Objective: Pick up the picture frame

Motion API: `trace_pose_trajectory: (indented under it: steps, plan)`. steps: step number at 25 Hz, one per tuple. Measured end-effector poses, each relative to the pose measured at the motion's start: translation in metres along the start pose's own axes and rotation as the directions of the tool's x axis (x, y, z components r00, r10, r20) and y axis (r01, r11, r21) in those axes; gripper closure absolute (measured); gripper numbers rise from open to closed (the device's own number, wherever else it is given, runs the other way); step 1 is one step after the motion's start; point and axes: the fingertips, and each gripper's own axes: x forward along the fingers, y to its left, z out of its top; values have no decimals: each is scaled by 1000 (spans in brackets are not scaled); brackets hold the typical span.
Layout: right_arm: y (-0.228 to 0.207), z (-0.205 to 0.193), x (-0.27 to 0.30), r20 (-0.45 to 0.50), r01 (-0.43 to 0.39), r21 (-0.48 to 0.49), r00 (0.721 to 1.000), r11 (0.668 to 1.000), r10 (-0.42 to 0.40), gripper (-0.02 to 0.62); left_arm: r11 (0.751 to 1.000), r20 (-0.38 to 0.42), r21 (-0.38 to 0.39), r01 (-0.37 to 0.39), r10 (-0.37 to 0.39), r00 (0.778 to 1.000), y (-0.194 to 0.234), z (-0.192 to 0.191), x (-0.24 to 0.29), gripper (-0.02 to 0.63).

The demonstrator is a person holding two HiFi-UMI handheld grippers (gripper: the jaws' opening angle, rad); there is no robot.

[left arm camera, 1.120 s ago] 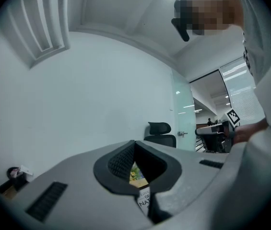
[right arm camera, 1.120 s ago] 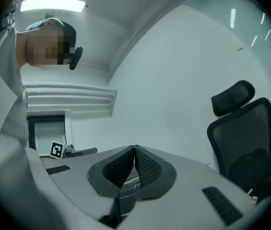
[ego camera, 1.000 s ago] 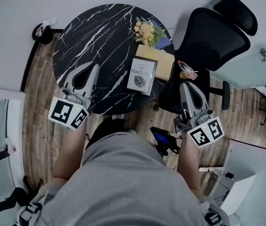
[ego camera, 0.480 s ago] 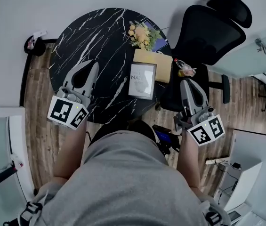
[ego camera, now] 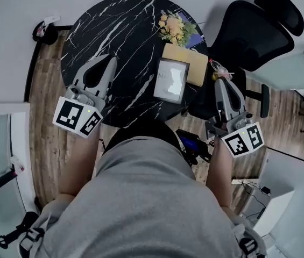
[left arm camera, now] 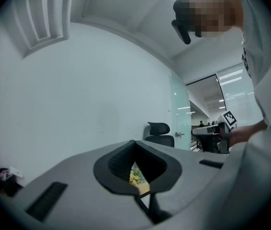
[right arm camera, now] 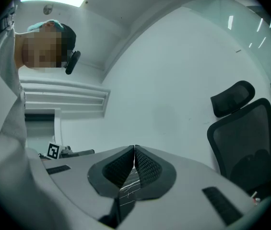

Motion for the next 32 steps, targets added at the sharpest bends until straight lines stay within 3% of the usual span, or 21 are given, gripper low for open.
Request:
trace_pose_trajectory:
  steps: [12,32]
  plan:
    - [-30,-2,20,-74,-73,25,994,997,75,569,998,-29,2,-59,59,998,-10,1,14,600]
    - [-58,3,42,-96,-114,41,988,993,118,569,996,-40,-3,-92,91,995,-7,-1,42,600]
